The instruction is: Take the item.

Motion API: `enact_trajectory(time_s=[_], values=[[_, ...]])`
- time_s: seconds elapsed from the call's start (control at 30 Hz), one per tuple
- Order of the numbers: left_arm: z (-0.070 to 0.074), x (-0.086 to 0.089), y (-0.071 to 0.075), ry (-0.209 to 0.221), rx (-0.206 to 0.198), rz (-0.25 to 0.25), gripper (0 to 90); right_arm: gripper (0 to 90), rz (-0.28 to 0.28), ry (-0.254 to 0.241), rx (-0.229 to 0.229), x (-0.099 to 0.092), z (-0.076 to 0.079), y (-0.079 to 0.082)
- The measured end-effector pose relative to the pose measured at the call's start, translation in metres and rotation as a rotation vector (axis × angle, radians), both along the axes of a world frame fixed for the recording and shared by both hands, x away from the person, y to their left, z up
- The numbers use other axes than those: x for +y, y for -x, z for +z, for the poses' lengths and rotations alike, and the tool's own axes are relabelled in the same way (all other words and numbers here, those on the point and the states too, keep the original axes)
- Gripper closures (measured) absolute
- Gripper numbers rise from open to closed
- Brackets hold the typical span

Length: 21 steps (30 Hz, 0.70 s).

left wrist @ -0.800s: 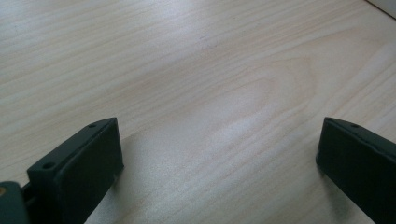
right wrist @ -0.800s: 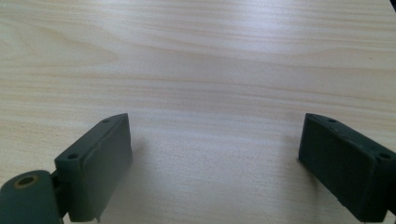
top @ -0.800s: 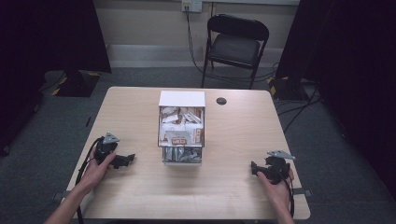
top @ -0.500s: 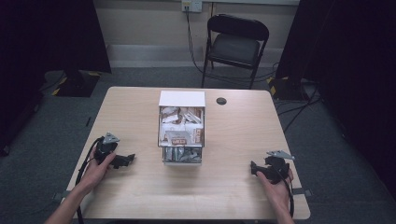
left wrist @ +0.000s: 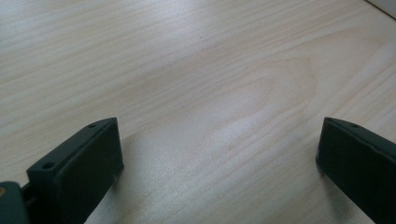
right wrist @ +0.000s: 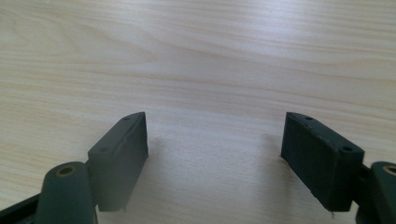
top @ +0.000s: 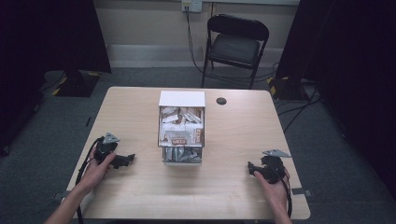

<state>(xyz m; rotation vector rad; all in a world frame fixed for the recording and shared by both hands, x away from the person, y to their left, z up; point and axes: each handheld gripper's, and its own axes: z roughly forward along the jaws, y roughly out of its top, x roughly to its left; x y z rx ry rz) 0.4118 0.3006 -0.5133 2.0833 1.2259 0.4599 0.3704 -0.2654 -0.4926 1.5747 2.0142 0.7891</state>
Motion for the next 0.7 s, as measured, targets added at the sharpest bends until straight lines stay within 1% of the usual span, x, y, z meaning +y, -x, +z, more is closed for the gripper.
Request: enact_trajectory(time_s=[0.03,0.07,0.13,0.17,0.23,0.27,0.3,0.37,0.43,0.47,0.5,0.53,0.6,0.67,0.7], values=[[0.000,0.000,0.000,0.000,0.000,0.000,0.0,23.1,0.000,0.000,0.000,0.000,0.000,0.000],[0.000,0.000,0.000,0.000,0.000,0.000,0.0,26.2,0.012,-0.010,0.006,0.000,0.001,0.000],[0.000,0.000,0.000,0.000,0.000,0.000,0.0,24.9,0.012,-0.014,0.003,0.000,0.002,0.000],[0.000,0.000,0.000,0.000,0.000,0.000,0.0,25.3,0.017,-0.028,-0.002,0.000,0.004,0.000],[0.000,0.000,0.000,0.000,0.000,-0.001,0.0,24.9,0.025,-0.040,-0.018,-0.001,0.006,0.001],[0.000,0.000,0.000,0.000,0.000,-0.001,0.0,24.9,0.025,-0.040,-0.018,-0.001,0.006,0.001],[0.000,0.000,0.000,0.000,0.000,0.000,0.0,24.3,0.030,-0.046,-0.022,-0.001,0.007,0.002],[0.000,0.000,0.000,0.000,0.000,0.000,0.0,22.1,0.055,-0.044,-0.021,0.000,0.011,0.001],[0.000,0.000,0.000,0.000,0.000,0.000,0.0,22.0,0.061,-0.043,-0.029,0.000,0.013,0.001],[0.000,0.000,0.000,0.000,0.000,0.000,0.0,22.4,0.074,-0.055,-0.038,0.000,0.015,0.002],[0.000,0.000,0.000,0.000,0.000,0.000,0.0,22.4,0.074,-0.055,-0.038,0.000,0.015,0.002],[0.000,0.000,0.000,0.000,0.000,-0.001,0.0,23.9,0.088,-0.064,-0.031,0.001,0.017,0.002],[0.000,0.000,0.000,0.000,0.000,-0.001,0.0,24.0,0.090,-0.069,-0.030,0.001,0.018,0.002],[0.000,0.000,0.000,0.000,0.000,0.000,0.0,26.0,0.093,-0.091,-0.045,-0.001,0.021,0.002],[0.000,0.000,0.000,0.000,0.000,-0.001,0.0,27.1,0.093,-0.107,-0.065,-0.002,0.024,0.003]])
